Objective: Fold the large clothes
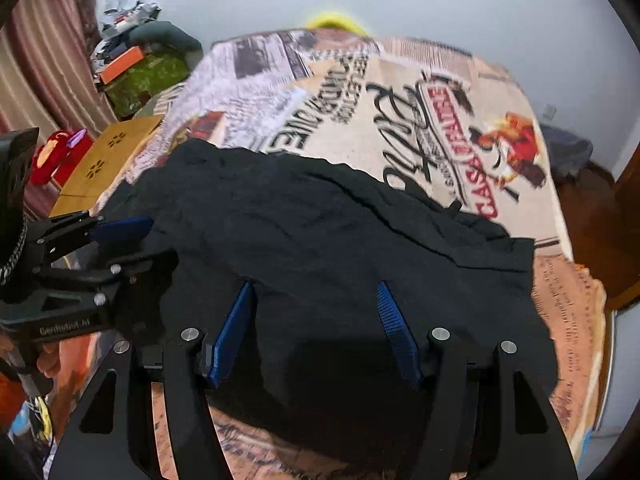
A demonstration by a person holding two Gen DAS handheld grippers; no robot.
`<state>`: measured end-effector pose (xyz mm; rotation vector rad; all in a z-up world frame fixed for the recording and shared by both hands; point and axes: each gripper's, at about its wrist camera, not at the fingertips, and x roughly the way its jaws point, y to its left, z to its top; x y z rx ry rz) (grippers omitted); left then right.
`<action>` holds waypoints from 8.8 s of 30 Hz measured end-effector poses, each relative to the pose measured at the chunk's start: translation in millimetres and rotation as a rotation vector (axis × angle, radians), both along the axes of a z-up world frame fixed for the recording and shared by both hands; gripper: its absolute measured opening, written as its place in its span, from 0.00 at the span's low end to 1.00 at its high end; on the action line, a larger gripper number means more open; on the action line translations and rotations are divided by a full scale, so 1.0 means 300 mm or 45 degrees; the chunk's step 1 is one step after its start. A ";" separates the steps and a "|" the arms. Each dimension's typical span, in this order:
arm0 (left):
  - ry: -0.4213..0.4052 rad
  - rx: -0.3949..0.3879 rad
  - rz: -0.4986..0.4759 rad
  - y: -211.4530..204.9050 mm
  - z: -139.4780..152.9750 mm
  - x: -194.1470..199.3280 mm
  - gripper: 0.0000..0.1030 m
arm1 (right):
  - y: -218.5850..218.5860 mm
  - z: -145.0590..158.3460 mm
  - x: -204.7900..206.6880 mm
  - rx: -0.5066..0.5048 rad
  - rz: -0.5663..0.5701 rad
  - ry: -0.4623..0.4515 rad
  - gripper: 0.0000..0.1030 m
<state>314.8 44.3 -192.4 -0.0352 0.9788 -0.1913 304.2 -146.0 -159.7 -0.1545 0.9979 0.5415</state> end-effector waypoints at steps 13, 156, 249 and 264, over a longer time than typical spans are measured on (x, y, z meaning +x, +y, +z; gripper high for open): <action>-0.029 0.036 0.034 0.019 -0.036 -0.016 0.58 | -0.026 -0.030 -0.015 -0.017 0.001 0.000 0.62; -0.057 -0.120 0.190 0.043 0.136 -0.417 0.75 | -0.055 0.159 -0.231 0.124 -0.016 -0.017 0.89; -0.055 -0.682 0.467 1.028 0.109 0.107 0.71 | 0.552 -0.027 0.280 0.489 0.039 0.410 0.21; 0.095 -0.666 0.646 1.071 -0.112 0.062 0.73 | 0.514 -0.173 0.240 0.264 -0.033 0.438 0.47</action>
